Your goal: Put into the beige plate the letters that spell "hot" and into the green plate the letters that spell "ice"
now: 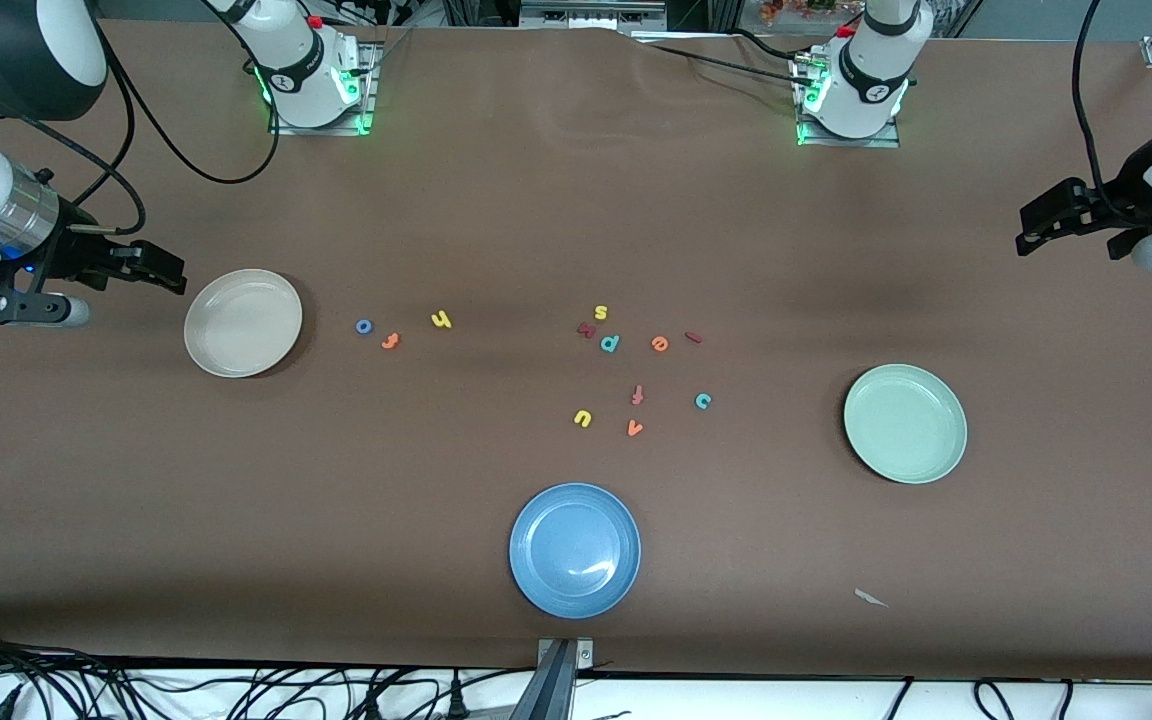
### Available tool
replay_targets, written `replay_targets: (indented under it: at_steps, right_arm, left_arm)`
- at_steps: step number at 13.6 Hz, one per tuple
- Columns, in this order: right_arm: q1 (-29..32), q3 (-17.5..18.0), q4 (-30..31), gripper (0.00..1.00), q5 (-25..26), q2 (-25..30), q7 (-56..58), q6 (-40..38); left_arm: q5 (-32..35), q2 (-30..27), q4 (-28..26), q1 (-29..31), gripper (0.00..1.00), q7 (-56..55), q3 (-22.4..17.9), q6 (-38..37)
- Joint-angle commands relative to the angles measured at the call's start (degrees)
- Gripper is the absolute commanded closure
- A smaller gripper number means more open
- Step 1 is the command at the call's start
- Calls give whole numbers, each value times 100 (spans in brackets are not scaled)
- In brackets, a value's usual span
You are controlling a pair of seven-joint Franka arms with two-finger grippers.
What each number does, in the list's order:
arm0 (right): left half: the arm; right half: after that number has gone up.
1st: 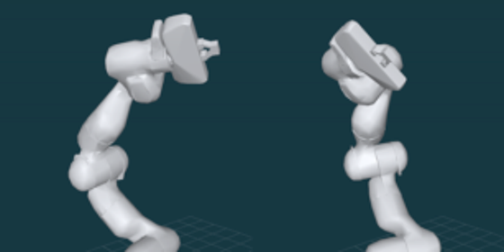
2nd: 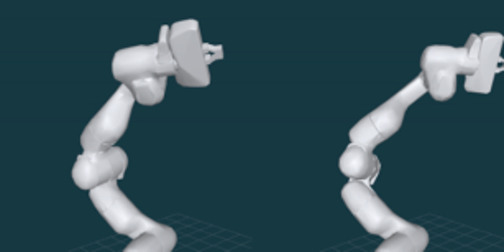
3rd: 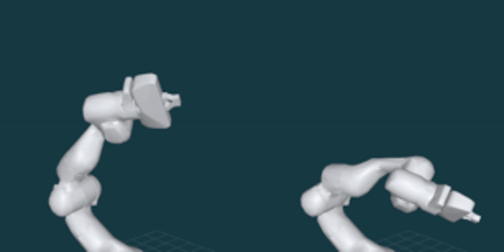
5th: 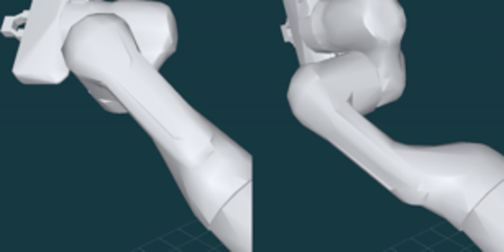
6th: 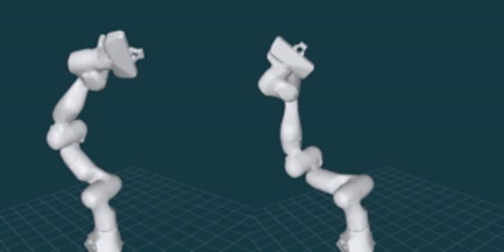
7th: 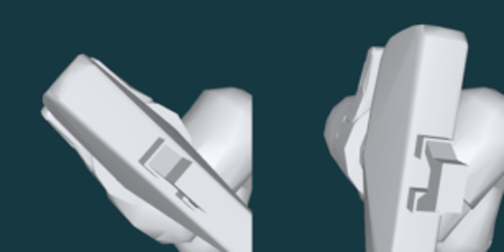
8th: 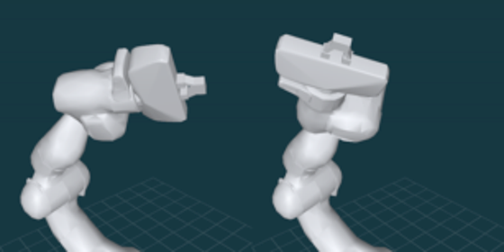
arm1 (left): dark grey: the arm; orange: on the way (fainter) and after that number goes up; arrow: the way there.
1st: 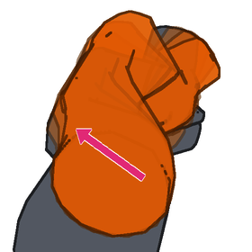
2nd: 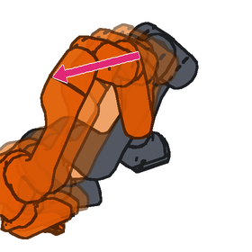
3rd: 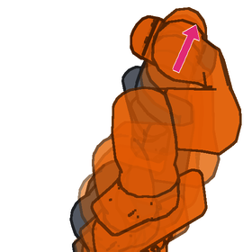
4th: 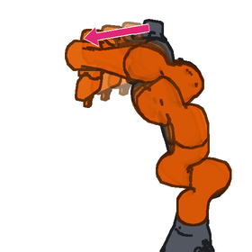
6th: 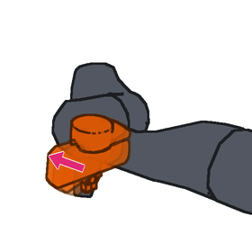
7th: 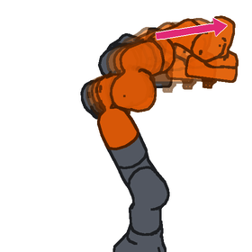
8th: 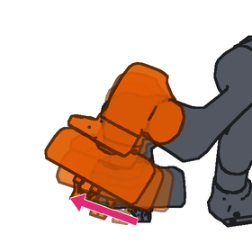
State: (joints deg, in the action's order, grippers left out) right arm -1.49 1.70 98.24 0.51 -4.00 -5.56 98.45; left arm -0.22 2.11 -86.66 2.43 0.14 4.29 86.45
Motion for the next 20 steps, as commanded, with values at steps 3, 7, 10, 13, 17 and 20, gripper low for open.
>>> replay_targets:
  at_steps: [3, 7, 10, 13, 17, 20]
  right_arm:
    - [34, 14, -104, 0, 2, -22, 29, -98]
    - [34, 14, -104, 0, 2, -22, 29, -98]
    - [34, 14, -104, 0, 2, -22, 47, -98]
    - [34, 14, -104, 0, 2, -22, 47, -98]
    - [34, 14, -104, 0, 2, -22, 12, -98]
    - [34, 5, -104, 0, 2, -22, 11, -98]
  left_arm:
    - [31, -106, -70, 74, 0, 329, 2, -84]
    - [40, -97, -79, 74, 0, 329, 2, -49]
    - [31, -70, -79, 83, 0, 338, 2, 3]
    - [31, -88, -79, 83, 0, 329, 2, 4]
    - [31, -88, -97, 91, 0, 329, 2, 13]
    - [22, -79, -88, 118, 0, 329, 2, 21]
